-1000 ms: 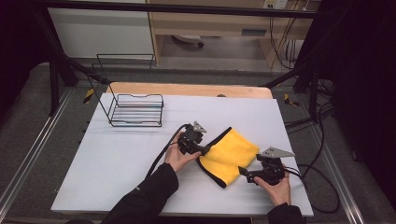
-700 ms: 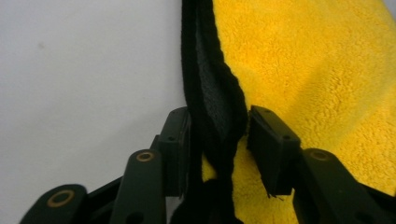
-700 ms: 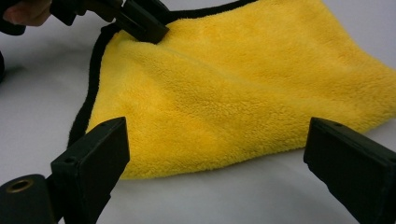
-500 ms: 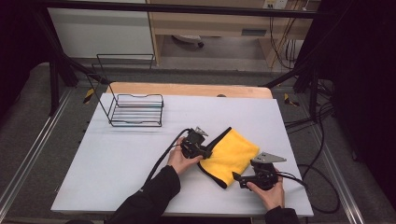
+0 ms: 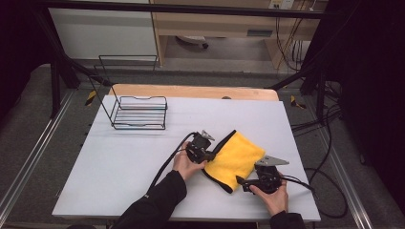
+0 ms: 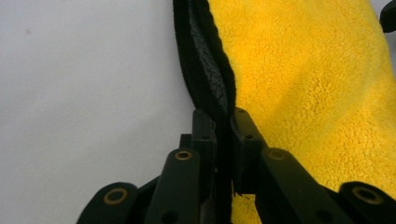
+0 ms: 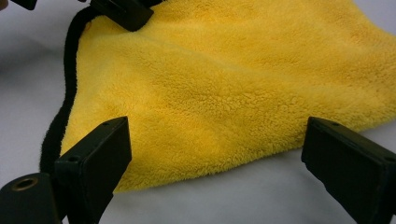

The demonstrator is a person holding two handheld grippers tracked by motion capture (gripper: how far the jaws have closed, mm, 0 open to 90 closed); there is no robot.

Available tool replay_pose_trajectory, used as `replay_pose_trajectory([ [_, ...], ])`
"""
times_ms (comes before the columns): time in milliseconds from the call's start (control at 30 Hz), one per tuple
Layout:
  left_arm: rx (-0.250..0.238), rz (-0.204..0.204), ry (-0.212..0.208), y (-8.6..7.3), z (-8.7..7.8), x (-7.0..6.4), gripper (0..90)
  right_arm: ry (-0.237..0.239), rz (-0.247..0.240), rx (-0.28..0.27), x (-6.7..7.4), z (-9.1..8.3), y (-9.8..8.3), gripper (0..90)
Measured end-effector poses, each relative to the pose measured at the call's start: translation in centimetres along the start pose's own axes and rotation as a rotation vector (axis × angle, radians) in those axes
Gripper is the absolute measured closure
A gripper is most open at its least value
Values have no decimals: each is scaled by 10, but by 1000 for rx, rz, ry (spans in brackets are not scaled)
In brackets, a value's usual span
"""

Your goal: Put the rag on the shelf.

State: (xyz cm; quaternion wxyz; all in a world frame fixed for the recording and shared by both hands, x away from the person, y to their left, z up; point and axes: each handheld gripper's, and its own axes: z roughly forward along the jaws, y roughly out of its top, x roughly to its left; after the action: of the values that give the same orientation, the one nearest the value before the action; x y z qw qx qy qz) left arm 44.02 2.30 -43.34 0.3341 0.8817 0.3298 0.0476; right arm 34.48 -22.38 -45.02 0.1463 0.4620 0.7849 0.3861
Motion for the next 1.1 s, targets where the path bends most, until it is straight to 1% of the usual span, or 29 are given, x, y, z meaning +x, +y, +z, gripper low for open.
replay_pose_trajectory([
  [167,4,-5,6,-3,-12,0,827,29,12,-17,1,-1,0,91],
  [267,0,-5,35,-10,-27,0,827,54,20,-19,2,-1,1,95],
  [300,0,-5,35,-10,-27,0,826,61,22,-19,2,-1,1,95],
  [367,-6,-10,46,-15,-34,1,827,66,20,-21,3,-1,1,96],
  [400,-10,-21,52,-20,-40,3,827,68,20,-20,4,-1,2,97],
  [433,-10,-21,52,-20,-40,3,827,70,16,-18,4,-1,2,97],
  [467,-10,-28,55,-22,-44,4,827,73,9,-20,5,0,2,97],
  [533,-18,-39,61,-26,-51,6,827,75,10,-15,6,0,3,97],
  [567,-29,-55,57,-31,-57,6,826,85,-1,-17,8,1,4,107],
  [667,-36,-65,64,-35,-58,3,825,97,-5,-19,10,1,5,116],
  [700,-42,-71,71,-37,-56,2,823,103,-5,-19,12,2,5,124],
  [733,-41,-69,71,-38,-54,1,819,122,-16,-24,17,2,7,156],
  [800,-37,-76,79,-41,-46,3,816,142,-34,-27,24,1,8,219],
  [833,-32,-86,73,-45,-41,6,815,156,-47,-32,28,2,8,242],
  [867,-36,-93,61,-46,-41,8,813,165,-51,-25,32,3,8,275],
  [900,-43,-102,49,-48,-41,11,812,163,-49,-17,35,5,8,302],
  [933,-43,-102,49,-48,-41,11,812,147,-49,-3,38,7,7,312],
  [967,-47,-111,41,-49,-41,12,811,138,-40,5,40,10,7,329],
  [1000,-50,-116,38,-49,-41,13,811,138,-40,5,40,10,7,329],
  [1033,-55,-118,40,-49,-41,12,810,131,-26,17,42,14,5,367],
  [1100,-56,-112,51,-50,-41,12,809,127,-28,25,42,16,4,470],
])
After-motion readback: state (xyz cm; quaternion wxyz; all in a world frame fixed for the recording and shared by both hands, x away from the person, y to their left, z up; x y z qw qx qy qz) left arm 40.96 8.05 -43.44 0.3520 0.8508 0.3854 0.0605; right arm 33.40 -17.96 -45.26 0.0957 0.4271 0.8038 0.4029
